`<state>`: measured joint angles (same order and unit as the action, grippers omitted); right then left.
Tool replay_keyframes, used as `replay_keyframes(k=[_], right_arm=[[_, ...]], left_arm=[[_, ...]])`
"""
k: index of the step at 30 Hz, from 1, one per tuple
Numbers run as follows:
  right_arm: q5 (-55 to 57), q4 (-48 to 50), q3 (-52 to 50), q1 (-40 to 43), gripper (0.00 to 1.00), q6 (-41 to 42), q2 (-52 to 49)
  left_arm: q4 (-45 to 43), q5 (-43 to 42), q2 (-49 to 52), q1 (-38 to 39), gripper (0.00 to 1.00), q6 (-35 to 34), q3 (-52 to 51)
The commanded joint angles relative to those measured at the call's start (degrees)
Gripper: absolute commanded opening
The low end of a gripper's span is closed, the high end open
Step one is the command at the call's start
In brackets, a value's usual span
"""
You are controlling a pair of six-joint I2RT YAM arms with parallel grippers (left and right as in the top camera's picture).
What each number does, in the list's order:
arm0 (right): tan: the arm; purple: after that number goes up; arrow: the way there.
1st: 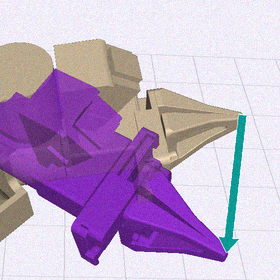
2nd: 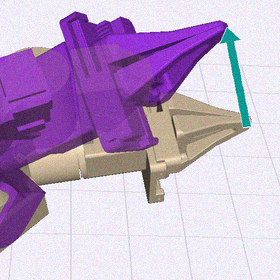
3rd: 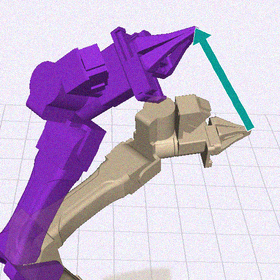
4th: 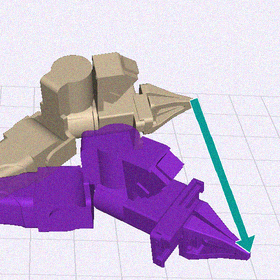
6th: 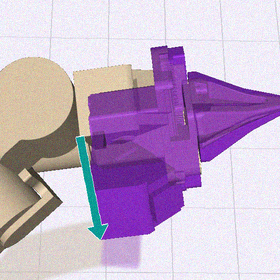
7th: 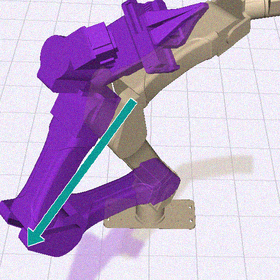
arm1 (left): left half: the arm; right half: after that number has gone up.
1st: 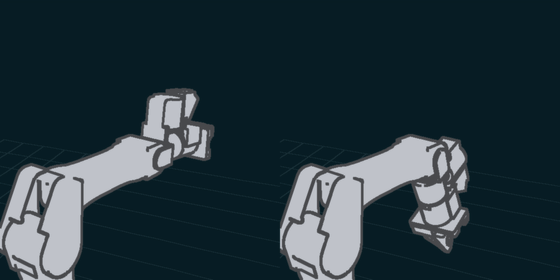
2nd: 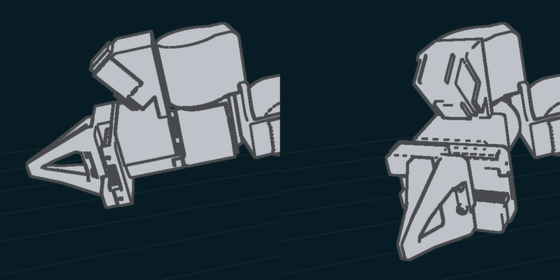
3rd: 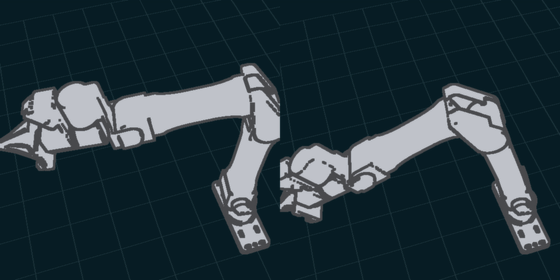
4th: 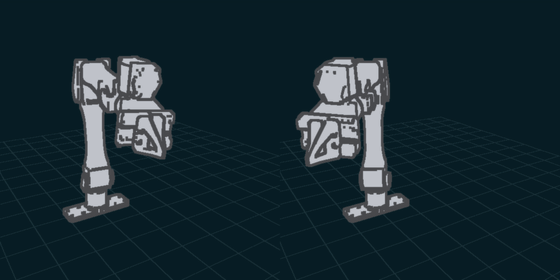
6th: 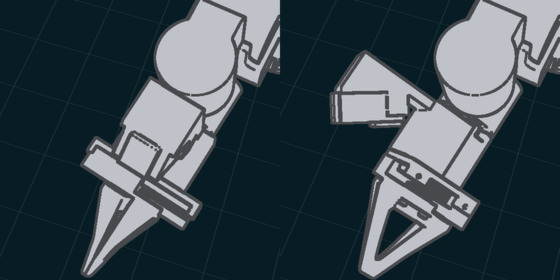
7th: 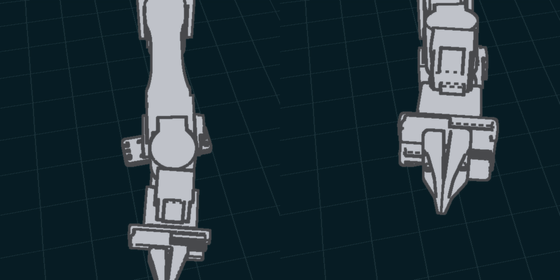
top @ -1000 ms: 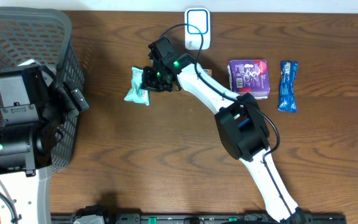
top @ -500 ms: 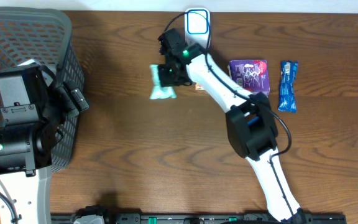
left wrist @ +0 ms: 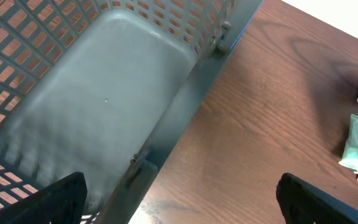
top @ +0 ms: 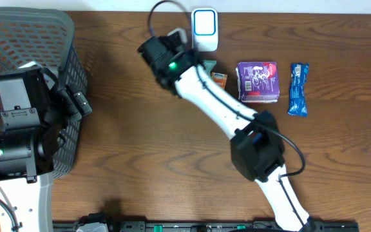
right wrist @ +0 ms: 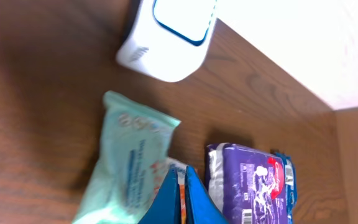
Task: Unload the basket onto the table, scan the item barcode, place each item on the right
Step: 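Lift the green wipes pack up to the scanner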
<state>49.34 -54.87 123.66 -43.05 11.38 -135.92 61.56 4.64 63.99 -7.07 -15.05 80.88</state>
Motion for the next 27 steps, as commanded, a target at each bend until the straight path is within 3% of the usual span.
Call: replay_keyframes(k=[1,3,4,9,12,27], right_arm=[[-0.2,-0.7,0.3,-1.1,0.07,0.3,-3.0],[-4.2,-1.3,0.3,-1.1,0.29,4.7,-2.9],[-6.2,-1.3,0.4,-0.9,0.35,5.4,-2.3],[-9.5,-1.5,0.4,0.6,0.62,0.6,-1.8],[-13.9,-1.7,-0.1,1.0,0.73,-4.6,-2.3],[-17.3,-5.7,-0.5,2.5,0.77,-10.2,-7.6]], left_arm=[[0.2,0.5,0.0,-0.2,0.98,-0.3,1.1],[0.2,0.5,0.0,-0.2,0.98,-0.3,1.1],[0.2,0.5,0.0,-0.2,0.98,-0.3,1.1],[0.2,0.5,0.0,-0.2,0.98,-0.3,1.1],[0.2,0.5,0.0,-0.2,0.98,-0.3,1.1],[0.2,0.5,0.0,-0.2,0.98,-0.3,1.1]])
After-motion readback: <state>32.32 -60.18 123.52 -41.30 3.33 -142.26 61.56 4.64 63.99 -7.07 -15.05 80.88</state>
